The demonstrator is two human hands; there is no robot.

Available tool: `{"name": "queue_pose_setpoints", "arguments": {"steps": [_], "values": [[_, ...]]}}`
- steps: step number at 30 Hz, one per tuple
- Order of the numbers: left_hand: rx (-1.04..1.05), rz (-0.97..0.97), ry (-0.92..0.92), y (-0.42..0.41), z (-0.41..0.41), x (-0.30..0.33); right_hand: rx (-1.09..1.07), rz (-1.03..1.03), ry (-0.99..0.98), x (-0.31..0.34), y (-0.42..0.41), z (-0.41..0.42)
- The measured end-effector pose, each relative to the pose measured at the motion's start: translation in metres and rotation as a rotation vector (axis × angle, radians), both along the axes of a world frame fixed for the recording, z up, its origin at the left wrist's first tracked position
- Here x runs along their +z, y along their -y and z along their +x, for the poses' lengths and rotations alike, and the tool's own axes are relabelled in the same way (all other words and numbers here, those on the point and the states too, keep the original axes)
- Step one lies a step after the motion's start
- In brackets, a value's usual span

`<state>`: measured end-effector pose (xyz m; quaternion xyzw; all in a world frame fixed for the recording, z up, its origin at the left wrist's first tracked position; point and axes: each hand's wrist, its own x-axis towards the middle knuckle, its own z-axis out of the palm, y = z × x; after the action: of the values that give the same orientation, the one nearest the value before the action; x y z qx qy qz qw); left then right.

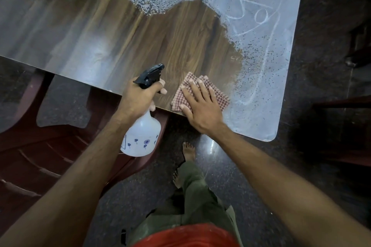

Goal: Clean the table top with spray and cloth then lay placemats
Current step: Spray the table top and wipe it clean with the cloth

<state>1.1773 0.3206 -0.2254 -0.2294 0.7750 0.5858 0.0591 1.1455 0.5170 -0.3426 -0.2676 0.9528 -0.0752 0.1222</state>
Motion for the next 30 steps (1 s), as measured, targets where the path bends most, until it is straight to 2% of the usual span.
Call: {"name": "queue_pose_setpoints", "arguments": {"steps": [3,5,10,14,17,21,27,30], "values": [[-0.009,0.001,0.014,0.002,0.003,0.003,-0.017,0.042,0.018,0.000,-0.041,0.007],[-0.008,0.005,0.012,0.002,0.005,0.003,-0.104,0.075,0.007,-0.001,-0.061,-0.007],[-0.030,-0.010,0.010,0.001,0.006,0.002,-0.306,0.063,0.005,-0.001,-0.046,-0.045],[-0.048,0.020,0.008,-0.009,0.005,0.000,-0.204,0.032,-0.007,-0.003,-0.024,-0.010],[-0.070,0.023,0.016,-0.016,0.002,0.000,-0.147,0.007,-0.041,-0.006,-0.041,0.018],[-0.091,0.034,0.019,-0.023,0.000,0.000,-0.180,0.034,-0.041,-0.008,-0.078,0.025],[-0.169,0.030,0.067,-0.033,0.000,-0.008,-0.432,-0.002,-0.033,-0.005,-0.102,0.000],[-0.200,0.035,0.095,-0.040,0.001,-0.012,-0.562,-0.083,-0.055,-0.003,-0.117,-0.012]]}}
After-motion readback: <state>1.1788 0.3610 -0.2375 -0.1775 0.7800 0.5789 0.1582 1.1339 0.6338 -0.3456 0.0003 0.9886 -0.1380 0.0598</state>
